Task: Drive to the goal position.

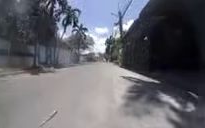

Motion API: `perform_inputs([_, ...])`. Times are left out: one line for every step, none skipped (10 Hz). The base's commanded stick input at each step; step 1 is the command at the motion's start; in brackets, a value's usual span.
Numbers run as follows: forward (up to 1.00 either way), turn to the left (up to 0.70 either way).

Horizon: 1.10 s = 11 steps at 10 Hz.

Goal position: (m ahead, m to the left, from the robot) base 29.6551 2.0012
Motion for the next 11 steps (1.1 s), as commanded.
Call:
perform_inputs([0.85,0.0])
perform_inputs([0.85,0.0])
perform_inputs([0.85,0.0])
perform_inputs([0.85,0.0])
perform_inputs([0.85,0.0])
perform_inputs([0.85,0.0])
perform_inputs([0.85,0.0])
perform_inputs([0.85,0.0])
perform_inputs([0.85,0.0])
perform_inputs([0.85,0.0])
perform_inputs([0.85,0.0])
